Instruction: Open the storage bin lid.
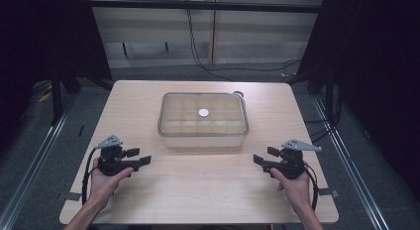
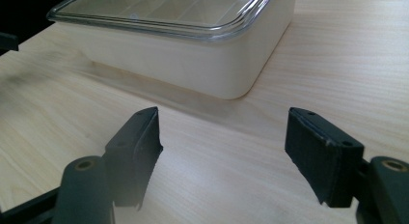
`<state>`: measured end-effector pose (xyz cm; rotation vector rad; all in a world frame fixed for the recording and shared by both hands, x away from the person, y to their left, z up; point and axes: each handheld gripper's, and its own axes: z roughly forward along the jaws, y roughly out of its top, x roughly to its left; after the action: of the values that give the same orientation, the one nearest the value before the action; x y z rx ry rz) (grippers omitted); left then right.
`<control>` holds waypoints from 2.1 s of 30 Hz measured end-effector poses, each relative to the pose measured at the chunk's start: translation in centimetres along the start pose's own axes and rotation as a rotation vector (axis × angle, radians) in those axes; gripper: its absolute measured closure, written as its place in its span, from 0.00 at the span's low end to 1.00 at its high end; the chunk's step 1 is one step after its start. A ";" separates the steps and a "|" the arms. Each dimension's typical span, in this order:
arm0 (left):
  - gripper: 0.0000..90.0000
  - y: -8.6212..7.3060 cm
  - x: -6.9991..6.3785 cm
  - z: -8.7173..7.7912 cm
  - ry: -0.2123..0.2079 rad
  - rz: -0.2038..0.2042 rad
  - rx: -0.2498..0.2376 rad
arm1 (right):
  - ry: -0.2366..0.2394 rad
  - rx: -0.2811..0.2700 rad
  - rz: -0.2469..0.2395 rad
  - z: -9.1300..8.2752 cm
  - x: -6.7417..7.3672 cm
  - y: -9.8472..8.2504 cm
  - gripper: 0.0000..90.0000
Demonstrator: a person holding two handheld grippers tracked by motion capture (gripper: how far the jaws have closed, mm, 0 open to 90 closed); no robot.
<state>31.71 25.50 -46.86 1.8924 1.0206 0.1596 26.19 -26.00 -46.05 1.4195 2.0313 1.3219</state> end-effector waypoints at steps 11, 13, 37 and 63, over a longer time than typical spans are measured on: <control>0.36 1.6 -0.2 -0.1 0.000 0.019 -0.029 | 0.051 0.025 0.006 0.5 -0.5 3.1 0.29; 0.36 1.8 -0.1 0.0 0.004 0.015 -0.028 | 0.052 0.025 0.007 0.8 -0.6 3.4 0.29; 0.32 6.7 0.1 2.2 0.003 0.063 -0.004 | 0.077 0.072 -0.008 3.3 -1.8 6.9 0.33; 0.30 10.2 1.9 6.3 0.037 0.042 0.051 | 0.099 0.133 -0.012 7.3 -4.0 10.6 0.36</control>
<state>41.95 20.48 -42.84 1.9647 1.0187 0.1955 38.94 -25.07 -41.91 1.4209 2.2258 1.2972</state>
